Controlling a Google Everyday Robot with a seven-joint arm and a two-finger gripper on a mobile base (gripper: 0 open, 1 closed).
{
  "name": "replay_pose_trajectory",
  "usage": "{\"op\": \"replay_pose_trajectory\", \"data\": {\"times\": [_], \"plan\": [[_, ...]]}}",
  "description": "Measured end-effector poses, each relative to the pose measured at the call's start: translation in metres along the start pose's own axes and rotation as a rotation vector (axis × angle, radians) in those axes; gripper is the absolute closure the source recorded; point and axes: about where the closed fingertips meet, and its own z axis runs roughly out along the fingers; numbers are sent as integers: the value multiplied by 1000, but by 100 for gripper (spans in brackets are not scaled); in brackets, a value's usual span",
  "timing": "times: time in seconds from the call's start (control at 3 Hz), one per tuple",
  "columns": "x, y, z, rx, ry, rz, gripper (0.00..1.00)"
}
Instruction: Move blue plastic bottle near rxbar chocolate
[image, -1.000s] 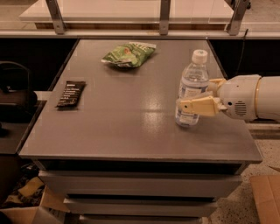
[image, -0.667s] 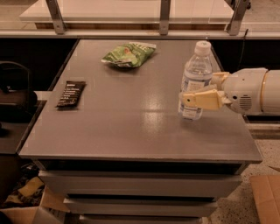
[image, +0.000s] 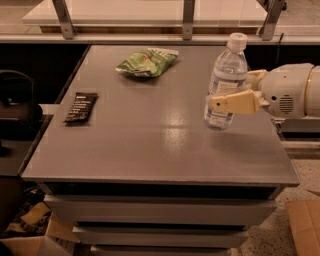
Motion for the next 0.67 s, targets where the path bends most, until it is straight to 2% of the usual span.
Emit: {"op": "replay_pose_trajectory", "data": {"times": [0.33, 0.67], "plan": [[-12, 11, 29, -78, -27, -22, 100], [-27, 27, 70, -189, -56, -50, 100]]}}
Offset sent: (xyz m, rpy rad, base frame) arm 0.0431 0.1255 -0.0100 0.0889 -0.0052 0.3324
